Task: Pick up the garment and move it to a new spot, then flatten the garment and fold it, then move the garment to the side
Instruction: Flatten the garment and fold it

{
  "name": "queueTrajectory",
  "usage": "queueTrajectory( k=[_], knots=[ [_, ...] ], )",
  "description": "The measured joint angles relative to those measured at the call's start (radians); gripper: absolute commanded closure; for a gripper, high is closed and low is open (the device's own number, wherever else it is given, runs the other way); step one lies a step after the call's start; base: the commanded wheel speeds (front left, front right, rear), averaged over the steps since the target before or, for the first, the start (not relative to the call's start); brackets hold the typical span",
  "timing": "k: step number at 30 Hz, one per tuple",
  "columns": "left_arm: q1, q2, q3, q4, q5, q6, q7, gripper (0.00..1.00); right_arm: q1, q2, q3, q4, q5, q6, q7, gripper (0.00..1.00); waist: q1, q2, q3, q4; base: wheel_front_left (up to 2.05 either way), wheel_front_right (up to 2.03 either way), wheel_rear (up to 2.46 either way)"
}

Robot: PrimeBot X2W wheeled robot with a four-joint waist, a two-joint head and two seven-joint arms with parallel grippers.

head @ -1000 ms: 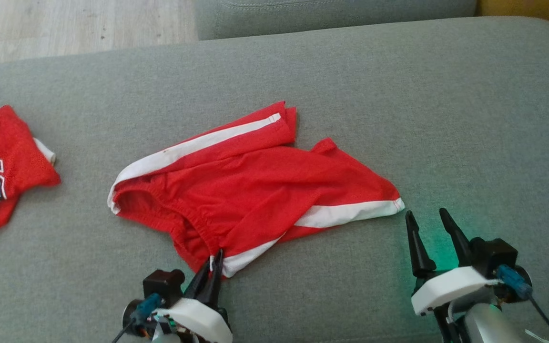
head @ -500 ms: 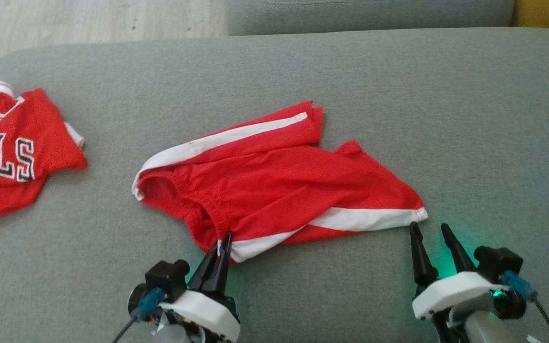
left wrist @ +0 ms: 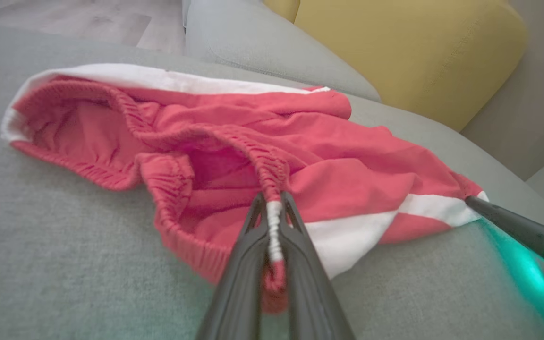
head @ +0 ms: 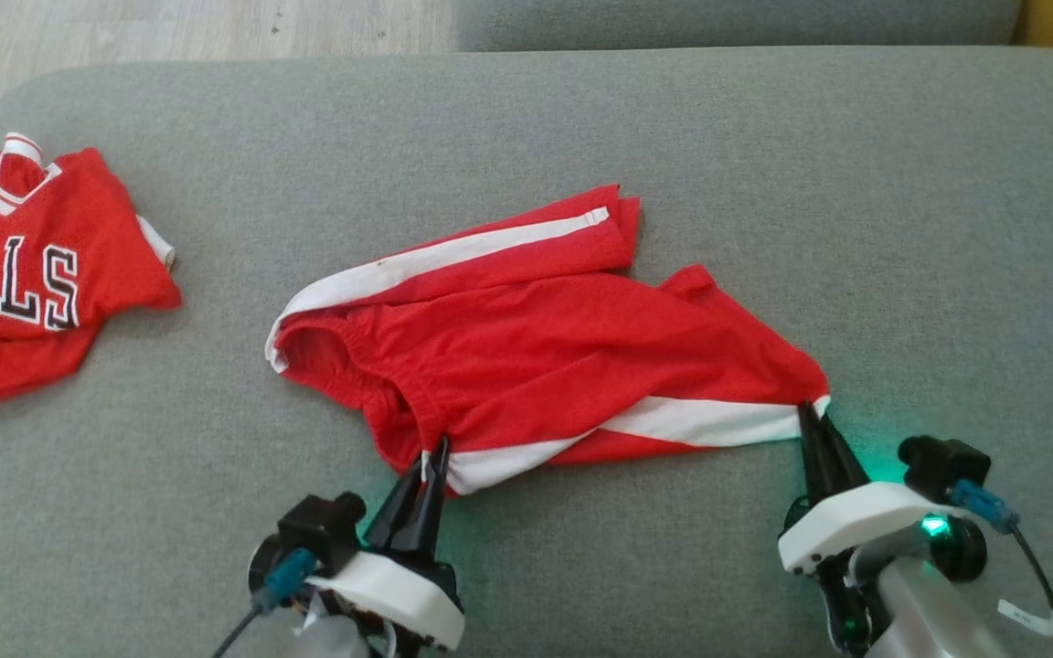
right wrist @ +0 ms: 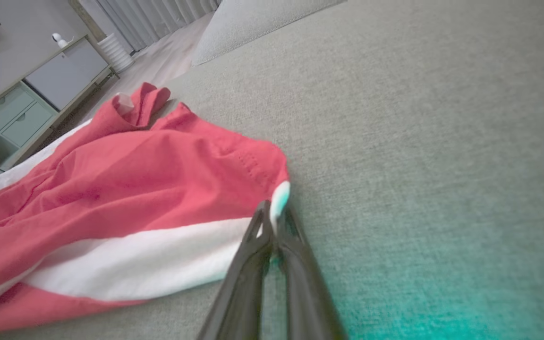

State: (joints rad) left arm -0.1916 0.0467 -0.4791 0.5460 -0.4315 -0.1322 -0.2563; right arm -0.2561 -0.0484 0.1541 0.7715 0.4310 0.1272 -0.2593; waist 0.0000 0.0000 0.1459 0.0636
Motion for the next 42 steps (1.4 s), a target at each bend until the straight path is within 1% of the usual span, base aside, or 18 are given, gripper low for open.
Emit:
queueTrajectory(
  k=[2, 4, 8, 10, 13, 17, 19, 21, 24, 26, 28, 31, 35, 38, 40, 42],
  knots=[
    [0.0, 0.0, 0.017, -0.017, 0.004, 0.0, 0.0, 1.0, 0.003, 0.001, -0.008, -0.021, 0.001, 0.0, 0.002, 1.0, 0.0001, 0.0, -0.004, -0.002, 0.0, 0.0, 0.0],
    [-0.001, 0.0, 0.036, -0.047, 0.017, 0.0, 0.0, 1.0, 0.005, 0.001, -0.023, -0.075, 0.011, 0.0, 0.002, 1.0, 0.0, 0.0, -0.012, -0.004, 0.0, 0.0, 0.0],
    [-0.014, 0.012, 0.027, -0.115, 0.054, 0.0, 0.0, 1.0, 0.005, 0.001, -0.034, -0.188, 0.058, 0.0, 0.002, 1.0, 0.0, 0.0, -0.04, -0.009, 0.0, 0.0, 0.0],
    [-0.037, 0.038, 0.02, -0.152, 0.056, 0.0, 0.0, 1.0, 0.004, 0.001, -0.035, -0.233, 0.091, 0.0, 0.002, 1.0, 0.0, 0.0, -0.059, -0.014, 0.0, 0.0, 0.0],
    [-0.108, 0.102, 0.005, -0.199, 0.036, 0.0, 0.0, 1.0, -0.008, 0.001, -0.035, -0.296, 0.144, 0.0, 0.002, 1.0, 0.0, 0.0, -0.092, -0.022, 0.0, 0.0, 0.0],
    [-0.24, 0.172, -0.028, -0.254, -0.07, 0.0, 0.0, 1.0, -0.082, -0.004, -0.023, -0.374, 0.226, 0.0, 0.002, 1.0, -0.0001, 0.0, -0.135, -0.034, 0.0, 0.0, 0.0],
    [-0.307, 0.208, -0.043, -0.275, -0.132, 0.0, 0.012, 1.0, -0.14, -0.026, -0.01, -0.415, 0.271, 0.0, 0.004, 1.0, -0.0001, 0.0, -0.152, -0.042, 0.0, 0.0, 0.0],
    [-0.366, 0.237, -0.046, -0.302, -0.204, 0.0, 0.046, 1.0, -0.201, -0.046, -0.014, -0.458, 0.318, 0.0, 0.024, 1.0, -0.0001, 0.0, -0.167, -0.051, 0.0, 0.0, 0.0],
    [-0.431, 0.267, -0.051, -0.354, -0.314, 0.0, 0.109, 1.0, -0.267, -0.066, -0.035, -0.525, 0.357, 0.0, 0.07, 1.0, -0.0001, 0.0, -0.179, -0.064, 0.0, 0.0, 0.0],
    [-0.469, 0.289, -0.058, -0.387, -0.372, 0.0, 0.157, 1.0, -0.299, -0.079, -0.052, -0.565, 0.369, 0.0, 0.109, 1.0, -0.0002, 0.0, -0.178, -0.069, 0.0, 0.0, 0.0],
    [-0.5, 0.293, -0.052, -0.402, -0.441, 0.0, 0.207, 1.0, -0.328, -0.092, -0.073, -0.59, 0.368, 0.0, 0.151, 1.0, -0.0001, 0.0, -0.171, -0.069, 0.0, 0.0, 0.0],
    [-0.529, 0.286, -0.032, -0.4, -0.545, 0.002, 0.283, 1.0, -0.371, -0.091, -0.107, -0.593, 0.345, 0.0, 0.211, 1.0, -0.0001, 0.0, -0.15, -0.07, 0.0, 0.0, 0.0],
    [-0.579, 0.278, -0.039, -0.364, -0.56, 0.017, 0.346, 1.0, -0.46, -0.076, -0.146, -0.52, 0.291, 0.0, 0.267, 1.0, 0.0, 0.0, -0.093, -0.075, 0.0, 0.0, 0.0],
    [-0.641, 0.249, -0.039, -0.301, -0.539, 0.034, 0.336, 1.0, -0.556, -0.058, -0.156, -0.437, 0.239, 0.0, 0.263, 1.0, 0.0001, 0.0, -0.035, -0.081, 0.0, 0.0, 0.0],
    [-0.708, 0.231, -0.04, -0.241, -0.492, 0.036, 0.296, 1.0, -0.641, -0.058, -0.153, -0.377, 0.202, 0.0, 0.224, 1.0, 0.0003, 0.0, 0.007, -0.087, 0.0, 0.0, 0.0],
    [-0.794, 0.201, -0.037, -0.174, -0.451, 0.037, 0.231, 1.0, -0.737, -0.058, -0.153, -0.32, 0.172, 0.0, 0.162, 1.0, 0.0003, 0.0, 0.047, -0.092, 0.0, 0.0, 0.0]
  ],
)
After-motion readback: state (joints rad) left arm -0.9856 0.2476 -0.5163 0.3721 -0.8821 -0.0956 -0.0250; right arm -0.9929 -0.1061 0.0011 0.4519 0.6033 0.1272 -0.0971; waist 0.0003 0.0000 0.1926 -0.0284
